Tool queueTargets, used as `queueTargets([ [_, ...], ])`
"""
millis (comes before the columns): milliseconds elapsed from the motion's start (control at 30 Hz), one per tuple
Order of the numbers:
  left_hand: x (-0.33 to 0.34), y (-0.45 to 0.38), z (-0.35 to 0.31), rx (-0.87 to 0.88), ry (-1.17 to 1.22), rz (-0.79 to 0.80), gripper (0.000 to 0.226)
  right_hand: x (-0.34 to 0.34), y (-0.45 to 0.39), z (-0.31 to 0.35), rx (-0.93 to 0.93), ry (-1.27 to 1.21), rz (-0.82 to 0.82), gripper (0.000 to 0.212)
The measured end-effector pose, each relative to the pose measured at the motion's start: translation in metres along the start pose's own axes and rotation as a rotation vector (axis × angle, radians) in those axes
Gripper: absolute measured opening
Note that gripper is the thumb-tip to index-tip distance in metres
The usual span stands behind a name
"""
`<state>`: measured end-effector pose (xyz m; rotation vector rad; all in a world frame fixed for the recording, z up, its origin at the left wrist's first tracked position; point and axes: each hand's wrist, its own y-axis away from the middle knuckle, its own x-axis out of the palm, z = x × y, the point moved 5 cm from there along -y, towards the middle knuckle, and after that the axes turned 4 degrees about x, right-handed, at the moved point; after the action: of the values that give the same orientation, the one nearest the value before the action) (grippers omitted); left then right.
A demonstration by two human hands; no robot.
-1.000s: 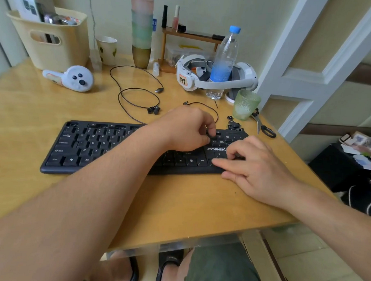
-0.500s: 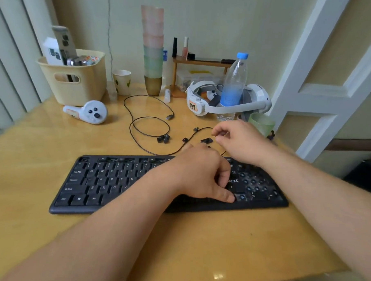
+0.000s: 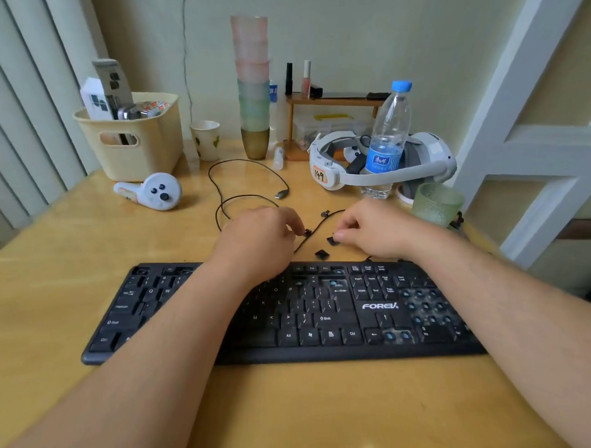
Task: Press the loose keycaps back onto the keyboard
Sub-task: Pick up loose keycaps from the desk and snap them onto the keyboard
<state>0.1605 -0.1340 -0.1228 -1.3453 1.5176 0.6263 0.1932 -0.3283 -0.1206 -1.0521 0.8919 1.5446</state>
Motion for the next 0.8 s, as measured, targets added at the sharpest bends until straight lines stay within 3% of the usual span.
queueTargets([
  [233,0.002,-0.002,0.005,-0.04,0.012,-0.023,0.032,0.008,0.008,0.032,-0.146,0.041,0.08,0.013],
  [633,0.007,0.001,-0.001,-0.01,0.106,0.02,0.028,0.019,0.014,0.038,-0.003,0.205,0.001,0.018],
  [733,0.006,0.0,0.0,0.008,0.125,0.018,0.023,0.013,0.022,0.03,0.045,-0.059,-0.113,0.016],
  [800,0.005,0.0,-0.003,0.047,0.185,0.014,0.021,0.008,0.03,0.023,0.107,-0.529,-0.162,0.012],
])
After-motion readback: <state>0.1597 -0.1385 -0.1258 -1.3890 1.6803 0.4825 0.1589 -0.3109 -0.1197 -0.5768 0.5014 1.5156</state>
